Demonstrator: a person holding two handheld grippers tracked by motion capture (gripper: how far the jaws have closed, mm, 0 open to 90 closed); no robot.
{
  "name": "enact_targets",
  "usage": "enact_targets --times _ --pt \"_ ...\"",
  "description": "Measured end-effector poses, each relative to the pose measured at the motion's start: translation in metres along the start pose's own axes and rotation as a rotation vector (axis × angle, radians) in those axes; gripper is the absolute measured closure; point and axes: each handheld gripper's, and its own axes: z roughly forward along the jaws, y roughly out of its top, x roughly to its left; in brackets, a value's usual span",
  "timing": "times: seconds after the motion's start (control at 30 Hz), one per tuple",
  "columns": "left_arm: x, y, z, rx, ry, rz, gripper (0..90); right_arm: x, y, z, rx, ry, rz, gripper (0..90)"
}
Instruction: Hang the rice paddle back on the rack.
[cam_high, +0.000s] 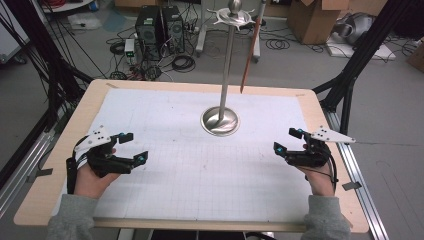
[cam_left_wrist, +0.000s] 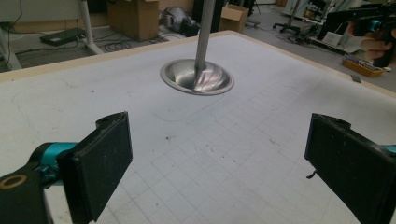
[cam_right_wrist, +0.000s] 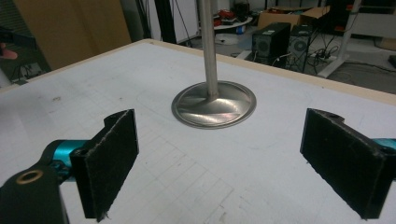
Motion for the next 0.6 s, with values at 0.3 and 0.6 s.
enact_targets --times 0.3,0.6 --pt "0.0 -0.001 0.001 0.002 0.0 -0.001 8.0 -0.002 -0.012 -0.011 -0.016 -0.017 0.031 10.2" --pt "0.0 -0.001 0.0 0.0 0.002 0.001 8.0 -0.006 -0.019 -0.014 -0.012 -0.031 0.05 10.2"
